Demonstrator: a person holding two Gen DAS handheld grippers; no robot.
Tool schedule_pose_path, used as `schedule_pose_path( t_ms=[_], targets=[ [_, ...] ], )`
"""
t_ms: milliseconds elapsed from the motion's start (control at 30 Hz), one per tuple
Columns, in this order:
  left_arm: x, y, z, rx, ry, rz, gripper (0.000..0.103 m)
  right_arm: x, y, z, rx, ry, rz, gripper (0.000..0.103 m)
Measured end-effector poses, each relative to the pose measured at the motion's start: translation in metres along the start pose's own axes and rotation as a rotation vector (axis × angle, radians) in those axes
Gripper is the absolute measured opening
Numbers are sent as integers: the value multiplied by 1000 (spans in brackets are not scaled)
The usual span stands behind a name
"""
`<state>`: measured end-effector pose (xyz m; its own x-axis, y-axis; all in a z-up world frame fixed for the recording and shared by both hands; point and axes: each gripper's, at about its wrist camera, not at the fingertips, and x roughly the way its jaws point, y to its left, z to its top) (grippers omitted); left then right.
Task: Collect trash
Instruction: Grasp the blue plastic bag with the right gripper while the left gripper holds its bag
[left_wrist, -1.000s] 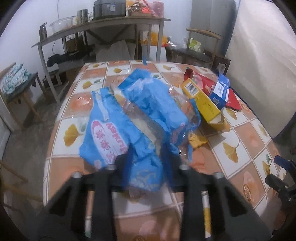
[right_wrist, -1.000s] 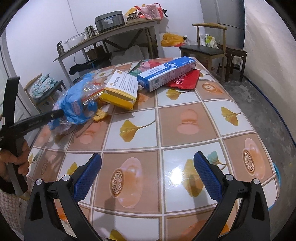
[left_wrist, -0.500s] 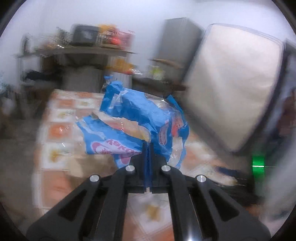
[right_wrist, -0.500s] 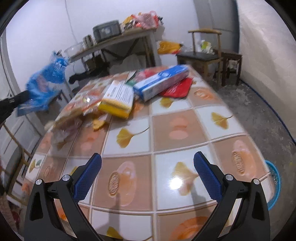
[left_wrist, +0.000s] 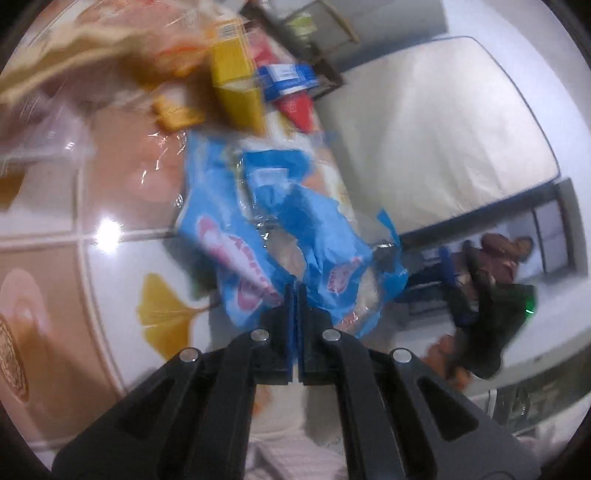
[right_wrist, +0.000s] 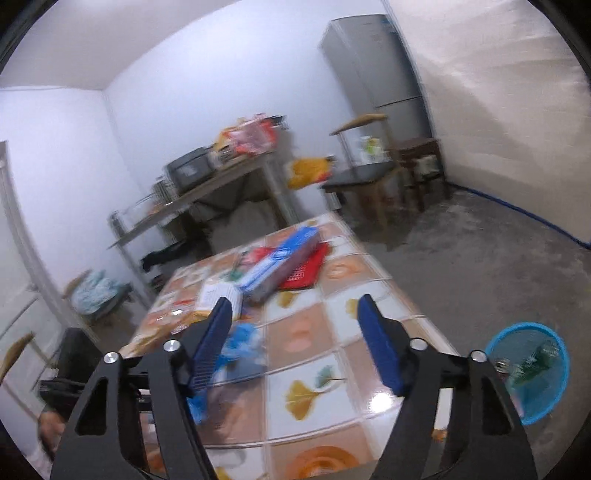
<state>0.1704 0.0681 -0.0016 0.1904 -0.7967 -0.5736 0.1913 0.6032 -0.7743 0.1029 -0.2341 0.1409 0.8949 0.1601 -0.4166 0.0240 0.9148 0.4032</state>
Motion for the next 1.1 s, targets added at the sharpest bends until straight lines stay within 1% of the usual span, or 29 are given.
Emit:
schedule_pose_path(
  t_ms=[33,67,100,133,200,233,267,400,467,500,533,567,600,633,700,733,867,933,1067,1100],
  targets=[
    [1,2,0,2,-2,9,0,8,9,0,-23,26,31,57],
    [2,3,-1,13,-4,22,0,14,17,-2,-40,47,54,52],
    [3,3,-2,24,-7,35,0,27,26,-4,-57,91,90,46],
    [4,2,-4,35,-8,49,0,37,33,-6,-62,127,116,42],
    [8,1,-7,57,1,76,0,69,46,-15,-52,257,192,31],
    [10,1,-9,67,6,87,0,81,50,-19,-46,302,211,29],
    [11,2,-10,77,9,96,0,101,57,-26,-49,375,230,23],
    [15,2,-23,131,10,143,0,145,69,-49,-80,521,209,15],
    [11,-6,-26,195,-8,177,0,160,70,-59,-87,576,188,14],
    [7,-10,-29,225,-23,196,2,165,71,-63,-92,593,178,14],
    [4,-15,-30,261,-37,212,10,169,71,-67,-95,609,166,14],
    [-1,-18,-29,280,-47,216,16,170,71,-69,-95,616,161,14],
    [-6,-22,-28,299,-68,214,26,172,69,-70,-94,624,156,14],
    [-10,-23,-25,317,-85,200,30,173,68,-71,-92,630,152,14],
    [-18,-27,-20,340,-119,188,32,175,67,-74,-85,638,150,14],
    [-19,-28,-17,346,-133,190,36,174,66,-75,-80,638,152,14],
    [-15,-31,-7,372,-182,285,48,172,64,-74,-57,638,151,14],
    [-11,-35,-4,406,-207,343,61,170,60,-73,-38,640,156,14],
    [-6,-36,-1,473,-211,453,69,163,48,-68,14,626,163,14],
    [-7,-34,-1,475,-206,468,72,161,45,-67,24,622,159,14]
  ],
)
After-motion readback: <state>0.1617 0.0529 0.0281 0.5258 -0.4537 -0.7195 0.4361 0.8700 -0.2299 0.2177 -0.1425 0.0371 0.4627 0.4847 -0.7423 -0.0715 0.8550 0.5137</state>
